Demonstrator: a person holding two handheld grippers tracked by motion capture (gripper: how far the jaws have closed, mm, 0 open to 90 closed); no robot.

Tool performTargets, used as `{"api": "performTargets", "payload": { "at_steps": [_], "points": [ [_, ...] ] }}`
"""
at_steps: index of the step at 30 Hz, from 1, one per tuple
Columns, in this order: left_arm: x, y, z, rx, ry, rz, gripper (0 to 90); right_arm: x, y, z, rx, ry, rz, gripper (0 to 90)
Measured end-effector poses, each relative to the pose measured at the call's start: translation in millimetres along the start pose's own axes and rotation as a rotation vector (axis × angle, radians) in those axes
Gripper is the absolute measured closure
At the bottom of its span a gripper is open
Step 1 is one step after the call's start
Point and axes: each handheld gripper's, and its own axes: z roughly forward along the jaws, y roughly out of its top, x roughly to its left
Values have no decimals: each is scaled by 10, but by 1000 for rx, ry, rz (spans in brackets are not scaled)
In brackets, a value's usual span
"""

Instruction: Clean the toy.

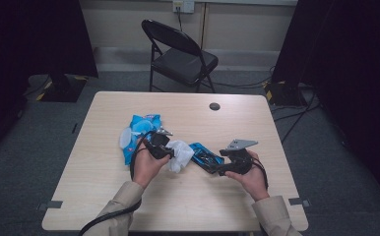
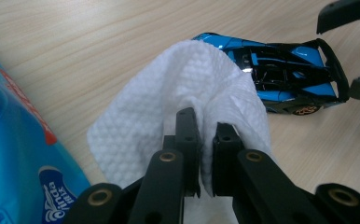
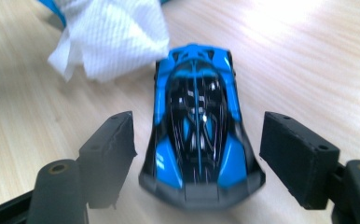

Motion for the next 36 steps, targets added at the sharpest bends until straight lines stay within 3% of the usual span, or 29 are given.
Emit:
{"api": "performTargets", "payload": {
  "at_steps": [10, 20, 31, 36],
  "points": [
    [-16, -161, 4, 19, -23, -8, 849, -21, 142, 221, -13, -4, 4, 335],
    [-138, -267, 125, 44, -62, 9, 852, -34, 210, 436, 10, 3, -7, 378],
    [-339, -247, 304, 62, -107, 45, 849, 0, 201, 519, 47, -21, -35, 417],
    [-399, -254, 382, 74, -125, 49, 836, 1, 176, 517, 26, -20, -35, 428]
  ]
}}
